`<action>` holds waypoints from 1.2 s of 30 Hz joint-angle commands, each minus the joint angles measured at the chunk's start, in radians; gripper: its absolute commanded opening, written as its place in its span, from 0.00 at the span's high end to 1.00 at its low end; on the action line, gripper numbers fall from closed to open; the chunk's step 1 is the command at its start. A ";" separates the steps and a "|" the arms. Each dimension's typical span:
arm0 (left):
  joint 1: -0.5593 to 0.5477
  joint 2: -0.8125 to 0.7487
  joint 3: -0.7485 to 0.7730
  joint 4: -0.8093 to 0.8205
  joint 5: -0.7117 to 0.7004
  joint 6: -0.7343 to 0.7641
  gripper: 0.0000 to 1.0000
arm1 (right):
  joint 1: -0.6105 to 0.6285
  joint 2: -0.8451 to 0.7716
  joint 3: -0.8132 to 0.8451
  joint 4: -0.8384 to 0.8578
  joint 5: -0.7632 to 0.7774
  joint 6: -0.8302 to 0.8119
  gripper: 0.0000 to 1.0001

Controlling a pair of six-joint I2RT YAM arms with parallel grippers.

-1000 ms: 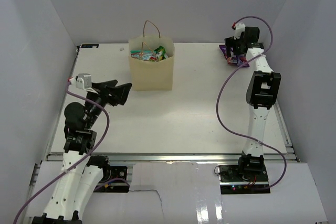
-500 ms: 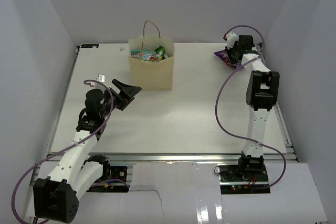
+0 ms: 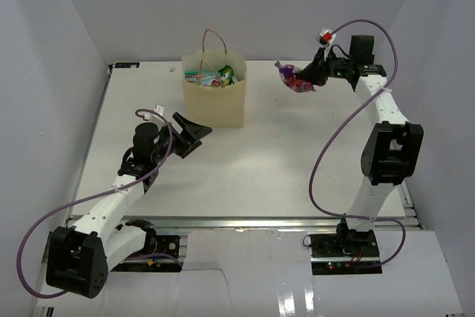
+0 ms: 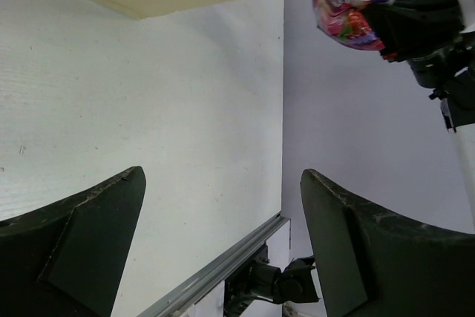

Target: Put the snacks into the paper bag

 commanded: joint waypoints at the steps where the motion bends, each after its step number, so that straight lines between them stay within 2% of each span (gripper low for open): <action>1: -0.003 -0.044 -0.006 0.036 0.006 0.023 0.04 | 0.085 -0.104 0.106 0.301 -0.176 0.330 0.92; 2: -0.004 -0.061 -0.012 0.036 0.001 0.023 0.04 | 0.103 -0.099 0.137 0.398 -0.178 0.379 0.92; 5: -0.004 -0.085 -0.037 0.035 -0.008 0.028 0.04 | 0.195 -0.046 0.281 0.528 -0.165 0.511 0.92; 11: -0.004 -0.154 -0.064 0.012 -0.017 0.049 0.04 | 0.349 0.186 0.614 0.587 -0.095 0.699 0.92; 13: -0.004 -0.182 -0.071 -0.004 -0.022 0.054 0.04 | 0.390 0.226 0.625 0.629 -0.040 0.736 0.92; 19: -0.004 -0.229 -0.077 -0.036 -0.039 0.071 0.03 | 0.471 0.234 0.597 0.567 0.094 0.628 0.92; 21: -0.004 -0.231 -0.077 -0.035 -0.039 0.077 0.03 | 0.484 0.232 0.578 0.554 0.135 0.599 0.88; 22: -0.004 -0.231 -0.077 -0.034 -0.037 0.077 0.03 | 0.487 0.234 0.576 0.529 0.150 0.569 0.86; 25: -0.003 -0.225 -0.068 -0.031 -0.030 0.083 0.02 | 0.491 0.229 0.570 0.485 0.210 0.521 0.57; 26: -0.004 -0.226 -0.064 -0.036 -0.030 0.088 0.02 | 0.487 0.214 0.567 0.474 0.212 0.521 0.41; 29: -0.003 -0.233 -0.052 -0.048 -0.033 0.105 0.02 | 0.475 0.145 0.521 0.428 0.197 0.461 0.21; 32: -0.003 -0.245 -0.034 -0.079 -0.043 0.143 0.02 | 0.441 0.035 0.407 0.383 0.233 0.438 0.15; 34: -0.004 -0.259 -0.014 -0.105 -0.068 0.205 0.02 | 0.410 -0.014 0.355 0.322 0.324 0.456 0.08; 36: -0.004 -0.274 0.021 -0.165 -0.104 0.258 0.02 | 0.355 -0.091 0.256 0.223 0.411 0.467 0.10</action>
